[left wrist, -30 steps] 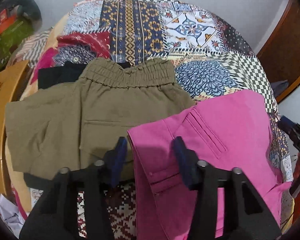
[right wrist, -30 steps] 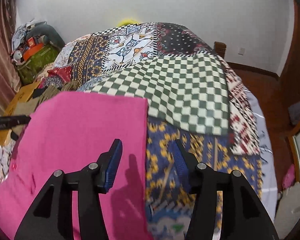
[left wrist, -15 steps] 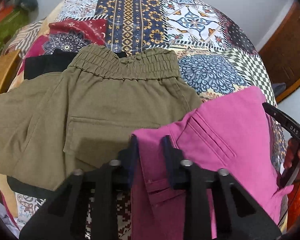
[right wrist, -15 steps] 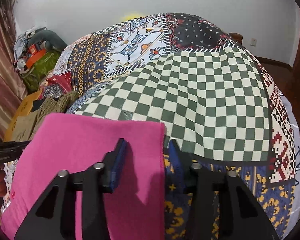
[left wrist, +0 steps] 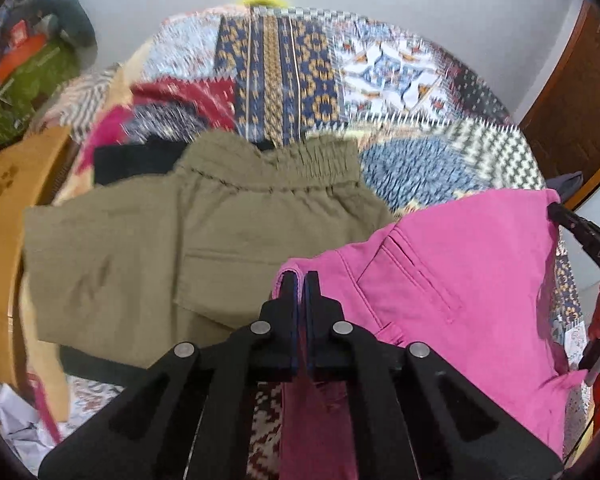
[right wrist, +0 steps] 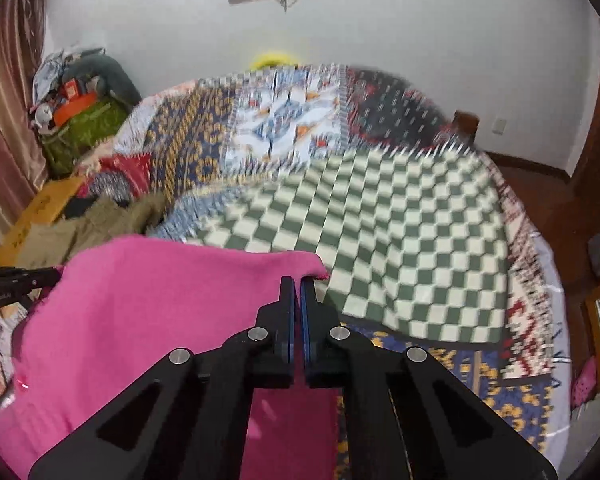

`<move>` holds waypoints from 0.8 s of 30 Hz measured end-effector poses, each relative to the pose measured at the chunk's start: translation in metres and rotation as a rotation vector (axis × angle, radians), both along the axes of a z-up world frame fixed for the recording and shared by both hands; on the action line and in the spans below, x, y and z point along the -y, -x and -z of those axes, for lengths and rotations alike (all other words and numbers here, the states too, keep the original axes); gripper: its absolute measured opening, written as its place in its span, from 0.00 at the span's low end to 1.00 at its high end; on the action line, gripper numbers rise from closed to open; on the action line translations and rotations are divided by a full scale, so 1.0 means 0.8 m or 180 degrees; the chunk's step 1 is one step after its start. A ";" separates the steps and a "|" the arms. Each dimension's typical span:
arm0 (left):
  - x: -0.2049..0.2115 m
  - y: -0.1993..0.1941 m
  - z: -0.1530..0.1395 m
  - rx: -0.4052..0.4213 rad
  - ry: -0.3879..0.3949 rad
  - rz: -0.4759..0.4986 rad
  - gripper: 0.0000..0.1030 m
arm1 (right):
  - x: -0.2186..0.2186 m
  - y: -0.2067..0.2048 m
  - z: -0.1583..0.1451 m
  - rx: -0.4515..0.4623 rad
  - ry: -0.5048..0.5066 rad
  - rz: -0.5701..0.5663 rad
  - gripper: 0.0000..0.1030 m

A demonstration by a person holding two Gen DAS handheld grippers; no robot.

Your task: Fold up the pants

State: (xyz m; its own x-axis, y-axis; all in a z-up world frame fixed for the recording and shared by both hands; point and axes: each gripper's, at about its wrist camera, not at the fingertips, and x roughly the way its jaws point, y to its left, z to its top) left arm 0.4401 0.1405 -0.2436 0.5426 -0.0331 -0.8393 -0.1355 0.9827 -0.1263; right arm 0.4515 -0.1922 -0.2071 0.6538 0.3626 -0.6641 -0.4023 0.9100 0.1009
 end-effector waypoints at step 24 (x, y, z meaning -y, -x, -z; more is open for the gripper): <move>0.057 0.172 -0.165 0.0701 -0.0191 0.0281 0.03 | 0.030 0.196 -0.147 0.0524 -0.0242 -0.0001 0.02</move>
State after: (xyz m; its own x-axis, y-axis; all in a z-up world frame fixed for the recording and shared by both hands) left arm 0.3023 0.0951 -0.1116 0.7099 -0.0421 -0.7031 -0.0245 0.9961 -0.0844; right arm 0.2948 -0.2161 -0.0897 0.7514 0.4079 -0.5187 -0.4192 0.9021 0.1021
